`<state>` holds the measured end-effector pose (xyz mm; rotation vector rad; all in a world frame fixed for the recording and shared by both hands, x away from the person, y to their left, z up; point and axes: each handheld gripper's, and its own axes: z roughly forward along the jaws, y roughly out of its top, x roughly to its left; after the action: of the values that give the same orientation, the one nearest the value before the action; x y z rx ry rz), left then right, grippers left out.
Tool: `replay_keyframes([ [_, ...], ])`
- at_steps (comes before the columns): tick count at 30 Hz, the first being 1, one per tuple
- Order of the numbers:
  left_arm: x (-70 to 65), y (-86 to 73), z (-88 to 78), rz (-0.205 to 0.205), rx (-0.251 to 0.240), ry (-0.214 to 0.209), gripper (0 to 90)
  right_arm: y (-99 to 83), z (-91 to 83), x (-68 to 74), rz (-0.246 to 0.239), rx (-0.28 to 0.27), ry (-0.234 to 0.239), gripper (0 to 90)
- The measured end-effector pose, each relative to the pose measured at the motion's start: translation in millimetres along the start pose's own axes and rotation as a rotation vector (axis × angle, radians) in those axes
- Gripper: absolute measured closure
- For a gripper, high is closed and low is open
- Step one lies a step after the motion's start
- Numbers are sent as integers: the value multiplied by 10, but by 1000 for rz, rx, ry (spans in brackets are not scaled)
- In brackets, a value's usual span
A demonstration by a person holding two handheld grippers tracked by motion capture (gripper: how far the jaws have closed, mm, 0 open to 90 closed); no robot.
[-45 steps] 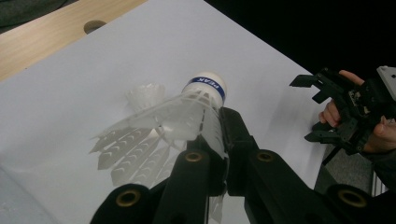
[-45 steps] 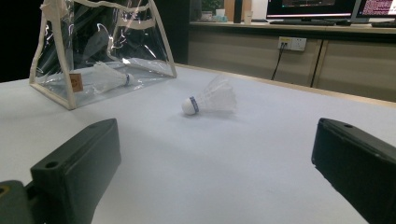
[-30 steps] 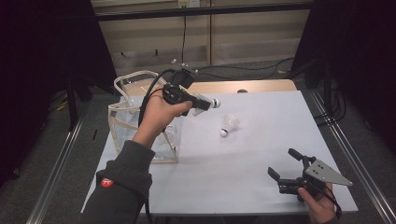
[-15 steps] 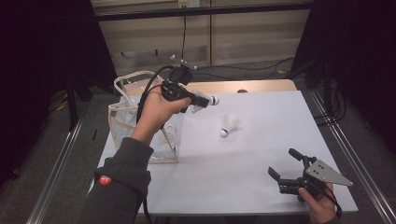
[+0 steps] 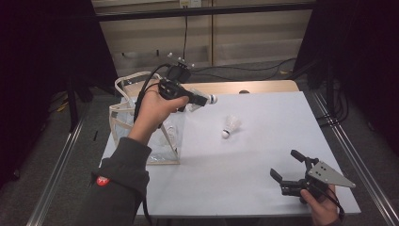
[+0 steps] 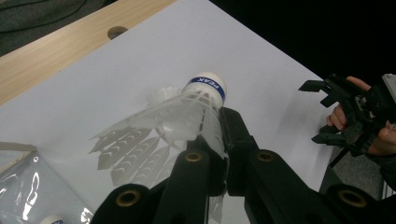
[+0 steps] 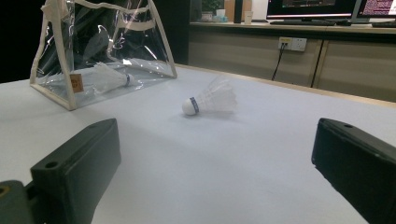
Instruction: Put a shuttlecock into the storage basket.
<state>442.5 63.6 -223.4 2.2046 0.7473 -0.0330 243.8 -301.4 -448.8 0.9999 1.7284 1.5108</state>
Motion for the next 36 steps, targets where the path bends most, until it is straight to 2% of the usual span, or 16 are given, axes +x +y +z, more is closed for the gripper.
replay_keyframes([
  [17,57,12,-71,-4,3,12,892,3,2,4,6,-3,-1,11],
  [34,125,2,-163,-31,-9,34,892,5,3,5,7,-4,0,11],
  [36,140,2,-180,-22,-5,37,892,5,3,6,7,-3,-1,11],
])
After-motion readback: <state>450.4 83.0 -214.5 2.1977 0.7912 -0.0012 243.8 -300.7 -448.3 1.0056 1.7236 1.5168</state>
